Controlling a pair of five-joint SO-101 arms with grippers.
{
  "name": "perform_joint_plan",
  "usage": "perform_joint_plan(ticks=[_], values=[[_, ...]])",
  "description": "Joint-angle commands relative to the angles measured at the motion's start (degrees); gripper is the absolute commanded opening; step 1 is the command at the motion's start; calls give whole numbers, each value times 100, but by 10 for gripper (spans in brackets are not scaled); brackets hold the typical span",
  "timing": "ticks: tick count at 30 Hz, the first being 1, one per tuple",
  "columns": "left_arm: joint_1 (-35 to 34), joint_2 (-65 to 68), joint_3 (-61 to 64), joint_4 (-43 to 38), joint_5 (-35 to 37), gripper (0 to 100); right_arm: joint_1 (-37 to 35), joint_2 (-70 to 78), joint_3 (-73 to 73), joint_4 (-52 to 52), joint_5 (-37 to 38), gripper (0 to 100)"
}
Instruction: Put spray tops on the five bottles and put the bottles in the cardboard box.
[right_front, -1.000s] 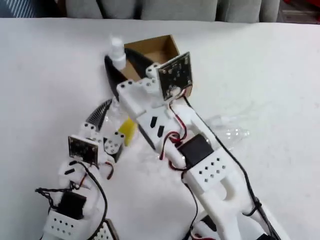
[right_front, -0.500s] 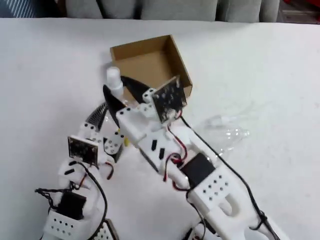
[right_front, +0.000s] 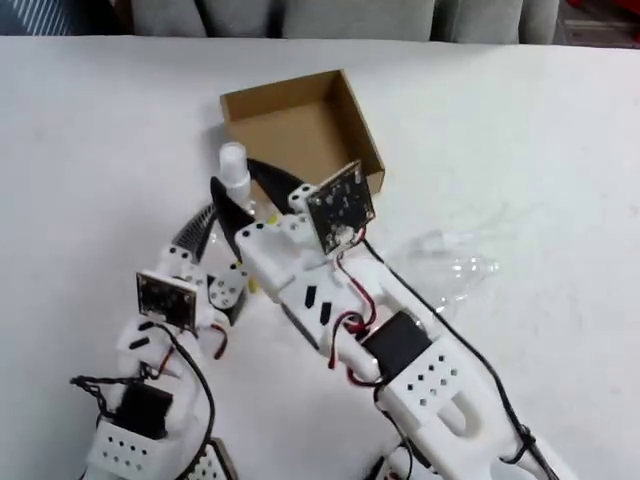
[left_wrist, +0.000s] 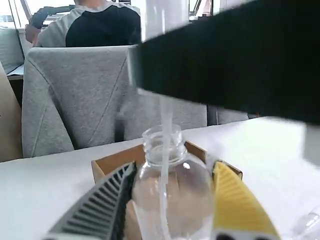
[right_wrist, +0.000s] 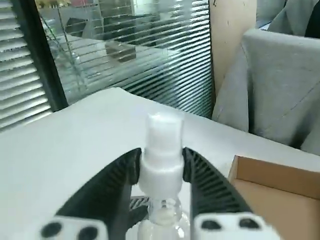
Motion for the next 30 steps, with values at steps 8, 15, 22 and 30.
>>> perform_joint_plan(ticks=[8,15,22,30], values=[[-48,-75,44,-176,-44,20,-391,-884,-62,488,-18,275],[-48,-75,53,-176,-44,20,514,-2149,9,673,-53,232],[-22,-75,62,-176,-44,20,1244,-2158,756,303,-62,56],[-4,-75,70,-176,-44,20,1393,-963,1248,-875,-62,15]])
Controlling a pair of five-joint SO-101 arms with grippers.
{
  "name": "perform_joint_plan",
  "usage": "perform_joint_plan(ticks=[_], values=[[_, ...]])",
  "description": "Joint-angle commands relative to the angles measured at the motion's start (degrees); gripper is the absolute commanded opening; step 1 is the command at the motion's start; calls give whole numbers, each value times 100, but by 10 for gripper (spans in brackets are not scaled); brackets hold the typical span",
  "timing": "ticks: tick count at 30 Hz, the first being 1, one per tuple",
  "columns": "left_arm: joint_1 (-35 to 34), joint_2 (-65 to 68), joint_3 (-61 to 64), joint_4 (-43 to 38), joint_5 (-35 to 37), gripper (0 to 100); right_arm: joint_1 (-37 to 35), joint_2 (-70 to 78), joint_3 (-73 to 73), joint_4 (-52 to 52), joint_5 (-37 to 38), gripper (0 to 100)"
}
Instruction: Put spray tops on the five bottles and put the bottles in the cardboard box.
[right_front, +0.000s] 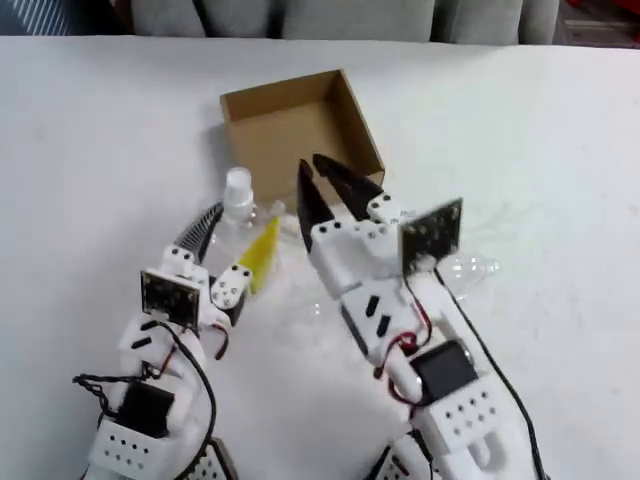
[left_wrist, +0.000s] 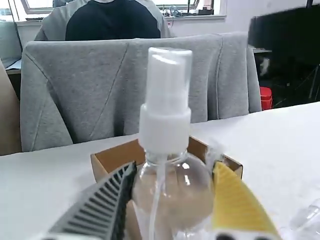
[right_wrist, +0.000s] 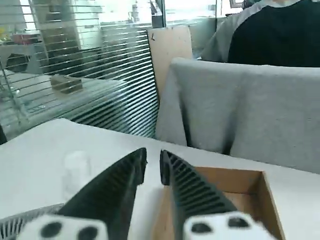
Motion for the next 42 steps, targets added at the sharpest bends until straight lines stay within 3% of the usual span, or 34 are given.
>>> perform_joint_plan(ticks=[1,7,13,21,42], values=[[4,-75,-53,-167,-44,20,13,760,-53,-637,-53,16],[136,-84,53,-141,-70,20,4,1446,-44,-1288,-53,16],[462,-84,70,26,-941,20,-4,1499,-44,-1288,-53,16],[470,-84,70,9,-923,20,-356,1508,-9,-1288,-53,16],[470,-84,70,-9,-923,20,-277,1473,35,-1288,-9,16]])
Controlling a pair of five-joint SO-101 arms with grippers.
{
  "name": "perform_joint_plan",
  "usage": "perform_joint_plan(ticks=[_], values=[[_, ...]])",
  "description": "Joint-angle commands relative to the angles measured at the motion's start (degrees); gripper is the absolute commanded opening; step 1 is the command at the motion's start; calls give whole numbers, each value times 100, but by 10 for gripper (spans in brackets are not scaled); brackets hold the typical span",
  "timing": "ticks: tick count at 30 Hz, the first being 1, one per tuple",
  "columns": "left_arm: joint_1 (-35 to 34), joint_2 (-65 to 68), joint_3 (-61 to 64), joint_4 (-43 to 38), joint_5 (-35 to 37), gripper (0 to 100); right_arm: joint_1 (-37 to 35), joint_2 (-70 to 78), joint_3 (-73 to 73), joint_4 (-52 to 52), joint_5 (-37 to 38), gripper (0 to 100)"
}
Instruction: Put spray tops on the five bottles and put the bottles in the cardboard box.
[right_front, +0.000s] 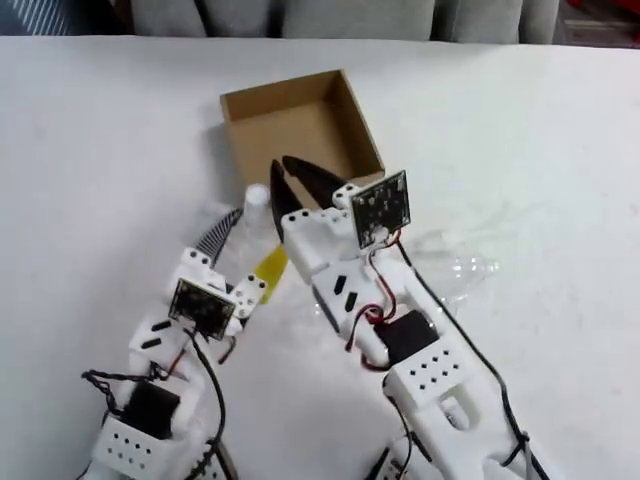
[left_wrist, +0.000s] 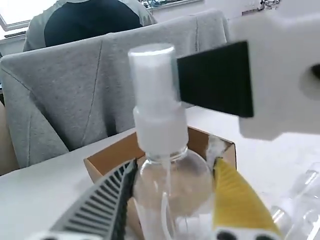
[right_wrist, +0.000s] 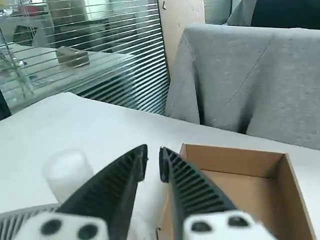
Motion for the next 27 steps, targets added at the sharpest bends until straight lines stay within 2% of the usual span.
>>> perform_joint_plan(ticks=[1,5,10,12,15,19,27], values=[[57,-84,-53,-18,-70,20,75,-48,-35,-127,9,16],[22,-84,-53,-18,-70,20,233,-356,-62,189,18,16],[-22,-84,-44,-62,-79,20,-66,-1235,-598,2193,9,16],[-171,-57,-9,-308,-79,20,-224,-1481,-879,2985,-18,16],[-330,-48,0,-457,-70,20,-611,-1596,-1134,3705,-26,16],[-330,-48,0,-457,-70,20,-1024,-1587,-985,3547,-35,16],[-321,-48,0,-457,-70,20,-1024,-1587,-35,1640,0,16]])
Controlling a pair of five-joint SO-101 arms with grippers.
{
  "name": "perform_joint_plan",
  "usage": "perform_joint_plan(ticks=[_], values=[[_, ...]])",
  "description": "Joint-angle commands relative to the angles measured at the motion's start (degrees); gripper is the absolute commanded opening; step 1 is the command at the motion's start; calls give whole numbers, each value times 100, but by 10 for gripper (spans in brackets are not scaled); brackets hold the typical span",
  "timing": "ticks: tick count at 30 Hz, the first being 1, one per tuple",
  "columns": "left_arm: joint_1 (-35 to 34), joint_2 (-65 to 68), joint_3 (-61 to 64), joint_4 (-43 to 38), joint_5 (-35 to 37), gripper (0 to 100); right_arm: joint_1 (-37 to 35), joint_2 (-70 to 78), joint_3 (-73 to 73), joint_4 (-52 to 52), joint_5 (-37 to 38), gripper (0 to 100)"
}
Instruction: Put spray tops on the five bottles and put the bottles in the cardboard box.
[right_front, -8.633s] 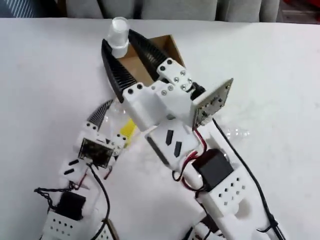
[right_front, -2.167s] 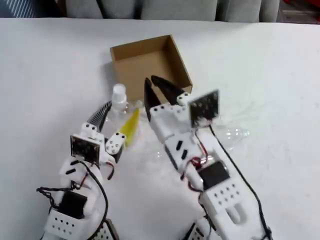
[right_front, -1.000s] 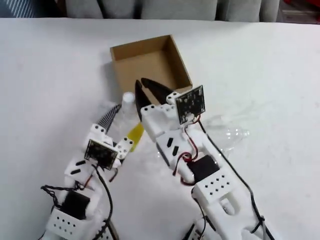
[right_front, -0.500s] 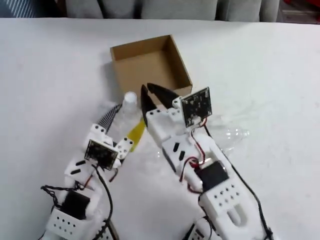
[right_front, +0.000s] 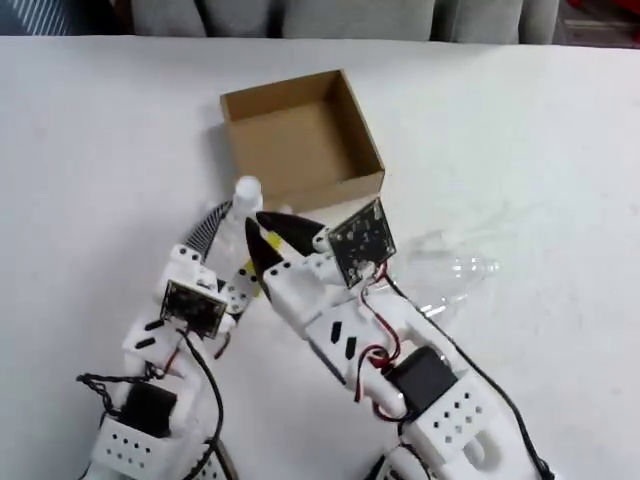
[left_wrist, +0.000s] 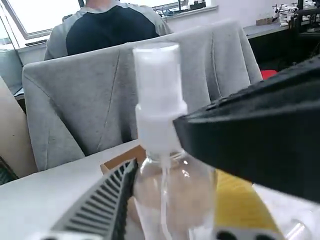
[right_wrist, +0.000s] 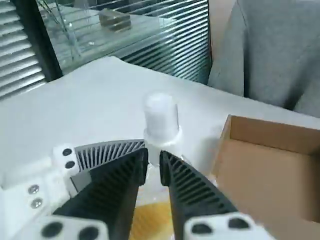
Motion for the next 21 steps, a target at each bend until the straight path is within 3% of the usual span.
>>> perform_joint_plan(ticks=[1,9,14,18,21], values=[[-57,-48,-9,-202,-53,20,-57,-92,114,-760,0,16],[-48,-48,-9,-193,-53,20,-48,-92,211,-884,18,16],[-84,-48,-9,-193,-53,20,-40,-259,0,-22,18,16],[-92,-48,-9,-193,-53,20,312,-418,-299,752,26,16],[-92,-48,-9,-193,-53,20,804,-409,-299,778,26,16]])
